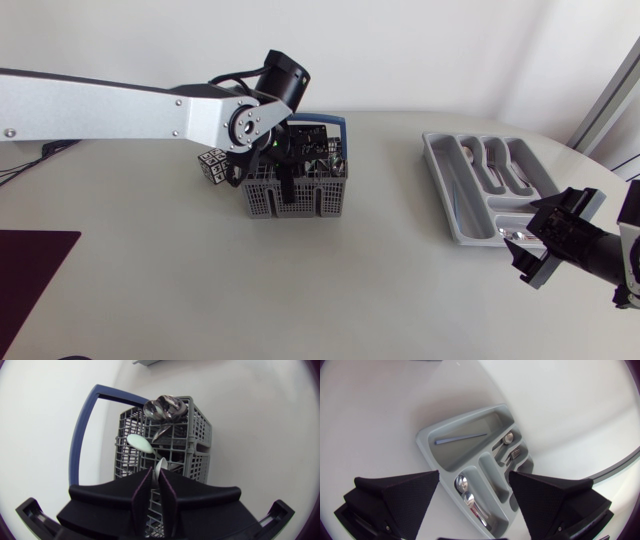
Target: Transfer all utensils from the basket to the drawer tray.
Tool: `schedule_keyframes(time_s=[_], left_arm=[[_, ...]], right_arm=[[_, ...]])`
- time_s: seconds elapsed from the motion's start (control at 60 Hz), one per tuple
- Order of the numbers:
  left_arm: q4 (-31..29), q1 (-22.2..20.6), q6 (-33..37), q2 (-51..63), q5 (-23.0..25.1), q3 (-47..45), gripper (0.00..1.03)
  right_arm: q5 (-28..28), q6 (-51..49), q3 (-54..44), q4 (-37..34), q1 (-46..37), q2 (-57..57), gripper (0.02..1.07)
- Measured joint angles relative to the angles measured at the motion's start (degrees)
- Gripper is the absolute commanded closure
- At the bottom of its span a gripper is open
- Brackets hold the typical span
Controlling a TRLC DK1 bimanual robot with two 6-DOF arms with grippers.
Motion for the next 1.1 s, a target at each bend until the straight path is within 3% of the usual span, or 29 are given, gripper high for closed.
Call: schedule_keyframes(time_s=[0.7,1.1], left_arm=[[-6.8,-0.2,0.3,-1.7,0.0,4.0,0.97],[-9.8,-3.0,-3.1,-8.1,-1.0,4.2,0.97]], right_arm=[[0.2,0.0,-1.9,0.8,0.4,-2.4,0.07],[0.8,0.9,-2.2,-1.2,2.0,-7.1,0.07]])
